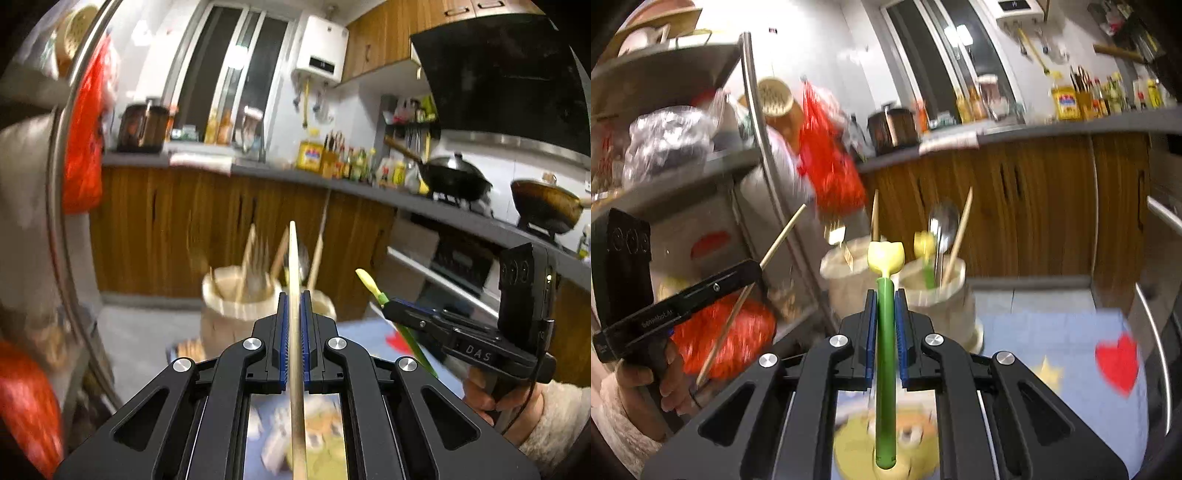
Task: Organize utensils
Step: 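Lift the chopstick and green spoon with both tools up over the holder, then drop the chopstick in the larger pot while the right tool drops the green spoon in the smaller pot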
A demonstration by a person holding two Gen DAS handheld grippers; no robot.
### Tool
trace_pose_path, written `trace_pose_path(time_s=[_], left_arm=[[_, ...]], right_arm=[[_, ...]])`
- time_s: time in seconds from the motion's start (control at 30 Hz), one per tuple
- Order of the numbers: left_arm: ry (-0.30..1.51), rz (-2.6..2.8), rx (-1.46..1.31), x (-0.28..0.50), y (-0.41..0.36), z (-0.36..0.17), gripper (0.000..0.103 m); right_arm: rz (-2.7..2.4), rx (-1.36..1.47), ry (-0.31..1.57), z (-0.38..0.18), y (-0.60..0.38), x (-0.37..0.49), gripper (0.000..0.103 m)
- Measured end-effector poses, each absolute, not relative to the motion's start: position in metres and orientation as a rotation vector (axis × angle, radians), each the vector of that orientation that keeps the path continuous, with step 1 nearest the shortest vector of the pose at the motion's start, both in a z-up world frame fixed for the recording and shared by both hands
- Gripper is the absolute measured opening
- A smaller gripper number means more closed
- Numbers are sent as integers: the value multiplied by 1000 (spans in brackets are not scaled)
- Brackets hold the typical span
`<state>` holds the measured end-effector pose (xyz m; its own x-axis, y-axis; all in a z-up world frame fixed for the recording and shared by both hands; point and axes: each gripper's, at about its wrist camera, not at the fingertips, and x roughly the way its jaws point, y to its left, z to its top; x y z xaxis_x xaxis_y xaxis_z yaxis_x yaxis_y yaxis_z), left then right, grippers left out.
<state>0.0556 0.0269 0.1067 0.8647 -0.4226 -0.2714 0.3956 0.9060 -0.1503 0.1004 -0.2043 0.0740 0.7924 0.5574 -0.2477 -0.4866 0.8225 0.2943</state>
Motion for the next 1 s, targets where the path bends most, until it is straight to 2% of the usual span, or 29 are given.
trace_pose_path(time_s=[0.17,0.4,0.67,1.0], left_arm=[[265,-433,-173,116,33,129,6],[157,-439,-255,170,37,130,6],[86,-381,-202,188,28,112,6],[81,-369,-146,185,27,95,7]], right_arm=[[560,300,301,89,-209,159,10],[569,372,298,71,-200,206,10],[574,376,301,55,-196,222,10],[564,347,270,54,-191,222,10]])
